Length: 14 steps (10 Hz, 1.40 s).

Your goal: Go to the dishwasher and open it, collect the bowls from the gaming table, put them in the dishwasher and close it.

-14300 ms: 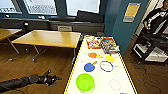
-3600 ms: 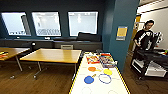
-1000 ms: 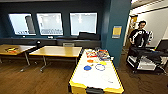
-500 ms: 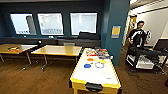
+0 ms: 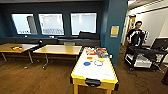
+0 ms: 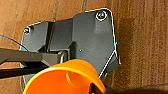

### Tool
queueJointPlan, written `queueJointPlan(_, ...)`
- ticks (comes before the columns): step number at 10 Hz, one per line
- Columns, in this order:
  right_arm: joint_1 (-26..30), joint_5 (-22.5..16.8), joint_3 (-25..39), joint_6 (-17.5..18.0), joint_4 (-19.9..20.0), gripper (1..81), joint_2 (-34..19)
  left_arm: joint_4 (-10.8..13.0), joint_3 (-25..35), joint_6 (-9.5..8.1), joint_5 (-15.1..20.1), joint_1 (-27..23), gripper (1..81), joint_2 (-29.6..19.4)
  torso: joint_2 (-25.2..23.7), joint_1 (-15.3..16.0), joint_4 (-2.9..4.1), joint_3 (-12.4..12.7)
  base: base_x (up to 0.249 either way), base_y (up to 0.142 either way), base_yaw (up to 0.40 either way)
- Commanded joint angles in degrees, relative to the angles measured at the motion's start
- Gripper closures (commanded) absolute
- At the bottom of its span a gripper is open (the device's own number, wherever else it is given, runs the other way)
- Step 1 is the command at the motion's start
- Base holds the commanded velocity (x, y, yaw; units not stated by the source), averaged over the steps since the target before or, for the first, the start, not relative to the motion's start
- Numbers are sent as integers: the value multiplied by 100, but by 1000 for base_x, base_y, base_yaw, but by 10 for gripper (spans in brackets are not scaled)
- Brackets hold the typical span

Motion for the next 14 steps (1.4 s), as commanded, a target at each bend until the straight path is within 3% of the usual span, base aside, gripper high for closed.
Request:
queueJointPlan(1,253,-273,47,-11,-113,811,-166,-7,-118,13,253,-220,811,-93,0,5,0,0,-165,0,0)
queueJointPlan(9,253,-264,285,-11,-157,811,-166,2,348,4,-19,-176,811,-181,0,5,0,0,-156,0,0)
queueJointPlan(14,245,-264,258,-11,-165,811,-131,2,321,4,-10,-167,811,-181,-6,6,0,2,-17,0,0)
